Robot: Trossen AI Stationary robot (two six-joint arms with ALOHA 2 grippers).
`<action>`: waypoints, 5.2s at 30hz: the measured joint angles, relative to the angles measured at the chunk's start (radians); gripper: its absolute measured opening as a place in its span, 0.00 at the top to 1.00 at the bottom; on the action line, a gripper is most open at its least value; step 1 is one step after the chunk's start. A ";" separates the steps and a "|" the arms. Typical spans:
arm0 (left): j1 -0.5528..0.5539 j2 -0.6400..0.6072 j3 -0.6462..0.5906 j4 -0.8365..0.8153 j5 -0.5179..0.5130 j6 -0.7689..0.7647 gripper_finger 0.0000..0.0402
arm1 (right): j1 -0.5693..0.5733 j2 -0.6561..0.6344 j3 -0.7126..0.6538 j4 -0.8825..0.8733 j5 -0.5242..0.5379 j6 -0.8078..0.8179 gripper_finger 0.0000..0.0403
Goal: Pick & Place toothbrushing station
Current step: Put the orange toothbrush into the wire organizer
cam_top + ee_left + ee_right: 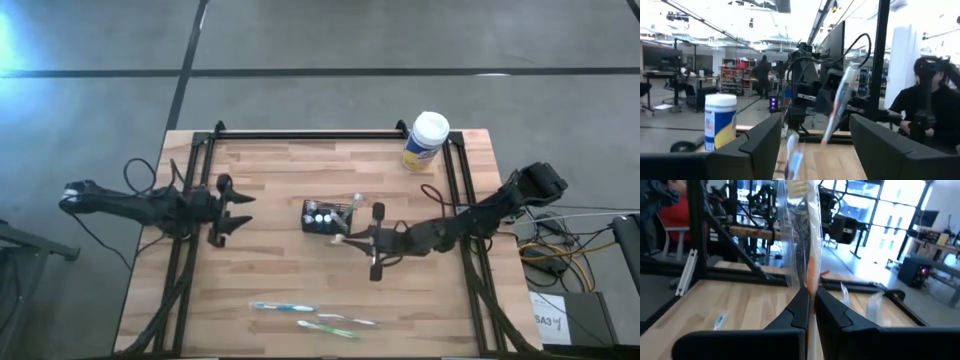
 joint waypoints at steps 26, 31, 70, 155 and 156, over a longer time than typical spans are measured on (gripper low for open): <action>0.000 0.854 0.660 0.029 0.080 0.137 0.42 | -0.010 0.000 0.081 -0.102 0.000 -0.052 0.97; 0.000 0.912 0.679 0.102 0.105 0.127 0.42 | -0.010 0.001 0.081 -0.089 0.004 -0.062 0.97; 0.001 0.982 0.734 0.115 0.207 0.148 0.97 | -0.022 0.001 0.077 -0.086 0.003 -0.059 0.96; 0.141 0.636 0.278 0.136 0.167 0.248 0.97 | 0.065 -0.258 -0.257 0.203 0.024 -0.079 0.97; 0.143 0.650 0.286 0.136 0.171 0.248 0.97 | 0.065 -0.258 -0.257 0.203 0.024 -0.080 0.97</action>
